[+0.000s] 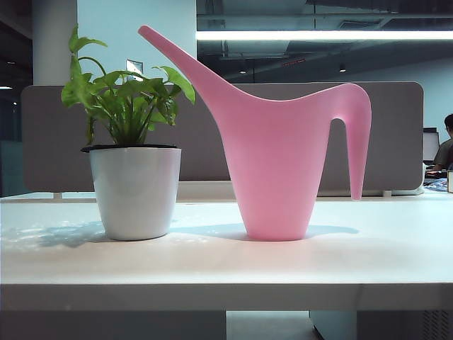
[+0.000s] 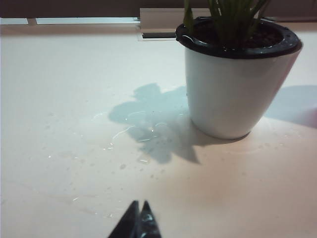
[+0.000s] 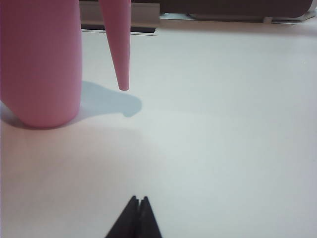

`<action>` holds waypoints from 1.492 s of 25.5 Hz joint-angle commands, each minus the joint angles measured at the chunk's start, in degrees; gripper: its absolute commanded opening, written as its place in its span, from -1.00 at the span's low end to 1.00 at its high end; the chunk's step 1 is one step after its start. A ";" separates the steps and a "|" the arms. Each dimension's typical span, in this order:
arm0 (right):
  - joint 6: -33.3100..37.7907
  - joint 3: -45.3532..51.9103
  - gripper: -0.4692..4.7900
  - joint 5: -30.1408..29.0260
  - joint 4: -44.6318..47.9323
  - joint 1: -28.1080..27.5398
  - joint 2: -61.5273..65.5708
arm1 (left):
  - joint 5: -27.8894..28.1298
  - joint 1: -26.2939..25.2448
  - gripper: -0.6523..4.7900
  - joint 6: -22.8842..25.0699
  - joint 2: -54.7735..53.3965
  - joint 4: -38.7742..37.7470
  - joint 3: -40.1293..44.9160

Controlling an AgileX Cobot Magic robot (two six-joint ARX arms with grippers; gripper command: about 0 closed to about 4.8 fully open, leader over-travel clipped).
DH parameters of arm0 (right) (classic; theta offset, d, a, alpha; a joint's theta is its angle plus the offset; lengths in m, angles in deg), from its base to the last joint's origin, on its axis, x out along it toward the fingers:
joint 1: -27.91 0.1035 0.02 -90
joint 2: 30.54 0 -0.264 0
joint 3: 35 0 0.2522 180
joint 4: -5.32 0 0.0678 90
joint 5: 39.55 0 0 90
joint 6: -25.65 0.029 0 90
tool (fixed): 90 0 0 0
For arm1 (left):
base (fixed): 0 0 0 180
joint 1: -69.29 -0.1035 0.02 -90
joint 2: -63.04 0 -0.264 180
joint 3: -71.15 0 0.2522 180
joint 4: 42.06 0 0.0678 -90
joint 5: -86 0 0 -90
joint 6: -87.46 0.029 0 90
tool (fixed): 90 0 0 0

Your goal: Pick up the watering can from the table, water the potted plant, and put the can back.

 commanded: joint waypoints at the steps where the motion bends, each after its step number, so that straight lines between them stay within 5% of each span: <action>1: -0.15 0.31 -0.84 0.28 0.63 -0.09 -0.07 | -0.02 -0.20 -0.75 -0.20 -0.04 -0.15 -0.04; 14: 1.86 0.31 -0.84 0.35 0.61 -0.07 -0.07 | -0.02 -0.09 -0.75 -0.20 -0.09 -4.22 -2.32; 19: 17.51 0.31 -0.84 -0.17 0.46 -0.07 -0.07 | 0.00 1.05 -0.75 -0.20 -5.92 -17.42 -12.09; 22: 20.48 0.31 -0.84 -1.33 0.50 -0.04 -0.07 | 0.00 4.24 -0.75 0.04 -15.96 -26.36 -23.10; 27: 23.91 -0.83 -0.84 -11.32 2.47 -0.02 -0.07 | -0.04 7.98 -0.75 0.02 -25.20 -24.02 -32.28; 29: 24.15 -3.19 -0.84 -10.16 1.95 0.15 -0.07 | -0.02 9.53 -0.75 0.04 -27.54 -23.87 -35.76; 34: 10.01 -14.99 -0.84 2.99 -0.48 0.22 0.17 | -0.07 16.24 -0.75 0.02 -33.81 -20.83 -44.85; 36: -2.86 -18.95 -0.84 11.74 0.70 0.22 2.23 | -0.09 17.55 -0.75 0.04 -35.50 -16.92 -45.62; 38: -9.09 -20.09 -0.84 13.57 2.86 0.20 5.29 | -0.15 17.68 -0.75 0.04 -36.35 -14.95 -45.59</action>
